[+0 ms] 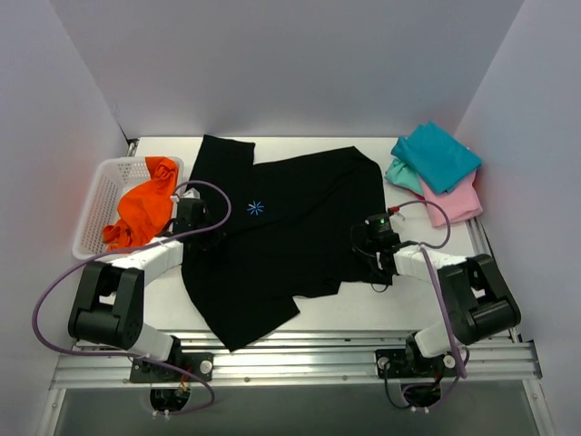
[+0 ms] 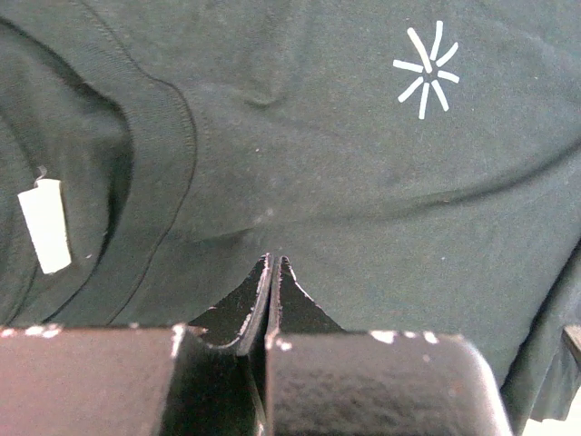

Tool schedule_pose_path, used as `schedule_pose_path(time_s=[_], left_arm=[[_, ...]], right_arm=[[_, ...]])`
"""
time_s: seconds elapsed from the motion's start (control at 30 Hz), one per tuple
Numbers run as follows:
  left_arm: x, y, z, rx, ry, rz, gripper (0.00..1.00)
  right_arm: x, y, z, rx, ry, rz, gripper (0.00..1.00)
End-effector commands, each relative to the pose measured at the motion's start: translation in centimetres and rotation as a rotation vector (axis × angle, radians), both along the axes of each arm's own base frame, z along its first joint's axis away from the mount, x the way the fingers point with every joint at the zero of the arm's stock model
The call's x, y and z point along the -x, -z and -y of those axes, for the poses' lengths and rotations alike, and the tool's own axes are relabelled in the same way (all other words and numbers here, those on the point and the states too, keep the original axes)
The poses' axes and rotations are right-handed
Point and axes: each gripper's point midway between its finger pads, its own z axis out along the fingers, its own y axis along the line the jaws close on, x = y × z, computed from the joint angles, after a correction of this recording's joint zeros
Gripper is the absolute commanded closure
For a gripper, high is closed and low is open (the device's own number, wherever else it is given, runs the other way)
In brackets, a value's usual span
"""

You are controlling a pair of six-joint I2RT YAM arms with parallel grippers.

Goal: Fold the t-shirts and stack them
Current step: Flatten the tshirt out

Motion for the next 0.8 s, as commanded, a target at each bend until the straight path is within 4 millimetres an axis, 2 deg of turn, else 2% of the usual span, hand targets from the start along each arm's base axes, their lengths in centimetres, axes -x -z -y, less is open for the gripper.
schedule_pose_path(time_s=[0.0,0.1,0.13,0.17,0.23,0.33,0.37,0.4,0.47,0.5,0.63,0.73,0.77], left_arm=[[-1.5,-0.9,0.9,0.043,0.026,0.062,0.98],[-1.1,-0.5,0.7,0.046,0.038,0.05,0.98],[-1.1,-0.6,0.3,0.048,0.03,0.049,0.98],[-1.0,-0.9,0.2,0.054,0.037,0.055,0.98],[-0.7,-1.2,-0.6,0.06,0.023,0.058,0.98],[-0.3,-2.0,-1.1,0.056,0.016,0.073,0.98],[-0.3,-2.1,-1.4,0.046,0.005,0.075,0.98],[-0.2,-2.3,-1.5,0.043,0.005,0.077,0.98],[-0.1,-2.3,-1.9,0.046,-0.005,0.077,0.98],[-0.2,-2.4,-1.9,0.056,0.001,0.08,0.98],[-0.5,-2.0,-2.0,0.07,0.002,0.07,0.98],[-0.8,-1.6,-1.9,0.071,0.005,0.066,0.98],[-0.9,-1.6,-1.8,0.074,0.008,0.067,0.98]], right_arm=[[0.1,2.0,0.8,0.004,0.065,-0.051,1.0],[0.9,3.6,3.1,0.049,0.144,-0.118,1.0],[1.1,3.7,3.3,-0.006,0.148,-0.125,1.0],[2.1,4.3,3.7,-0.026,0.165,-0.147,1.0],[2.4,3.7,4.0,-0.076,0.21,-0.151,1.0],[3.3,2.9,7.3,-0.013,0.314,-0.183,1.0],[3.0,2.3,9.5,0.018,0.38,-0.17,1.0],[4.2,2.7,10.8,0.048,0.407,-0.221,1.0],[5.1,3.1,13.8,0.075,0.457,-0.266,1.0],[6.1,3.7,14.0,0.075,0.449,-0.314,1.0],[7.4,5.2,13.4,0.046,0.399,-0.404,1.0],[7.4,4.7,13.0,0.052,0.377,-0.375,1.0],[6.8,3.7,13.0,0.052,0.378,-0.328,1.0]])
